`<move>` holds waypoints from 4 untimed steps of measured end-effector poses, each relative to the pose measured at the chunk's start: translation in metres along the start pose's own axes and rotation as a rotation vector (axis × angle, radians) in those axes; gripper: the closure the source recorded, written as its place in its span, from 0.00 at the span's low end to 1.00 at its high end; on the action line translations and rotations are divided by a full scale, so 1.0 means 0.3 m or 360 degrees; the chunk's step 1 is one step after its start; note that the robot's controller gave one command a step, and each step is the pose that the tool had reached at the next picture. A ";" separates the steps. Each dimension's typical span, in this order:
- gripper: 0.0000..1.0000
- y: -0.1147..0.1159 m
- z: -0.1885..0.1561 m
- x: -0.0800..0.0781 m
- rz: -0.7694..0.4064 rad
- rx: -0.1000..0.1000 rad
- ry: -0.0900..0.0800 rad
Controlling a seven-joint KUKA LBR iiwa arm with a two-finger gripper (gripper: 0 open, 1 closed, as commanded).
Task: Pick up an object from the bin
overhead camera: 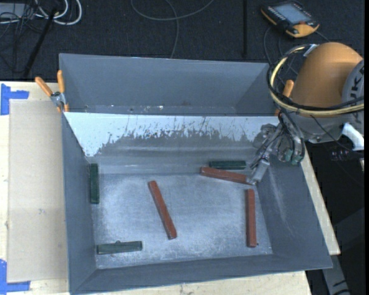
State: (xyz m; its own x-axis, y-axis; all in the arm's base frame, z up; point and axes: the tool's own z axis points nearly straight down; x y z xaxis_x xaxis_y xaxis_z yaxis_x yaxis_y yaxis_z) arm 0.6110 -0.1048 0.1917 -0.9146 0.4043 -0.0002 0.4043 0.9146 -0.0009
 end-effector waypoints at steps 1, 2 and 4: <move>0.00 -0.088 0.223 -0.035 0.0110 -0.0004 -0.0007; 0.00 -0.066 0.415 -0.038 0.0125 0.0001 0.0004; 1.00 0.097 0.401 0.009 -0.0087 -0.0001 0.0000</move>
Offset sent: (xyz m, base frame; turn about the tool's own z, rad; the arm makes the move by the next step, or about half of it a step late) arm 0.0031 -0.0219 -0.1217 0.0805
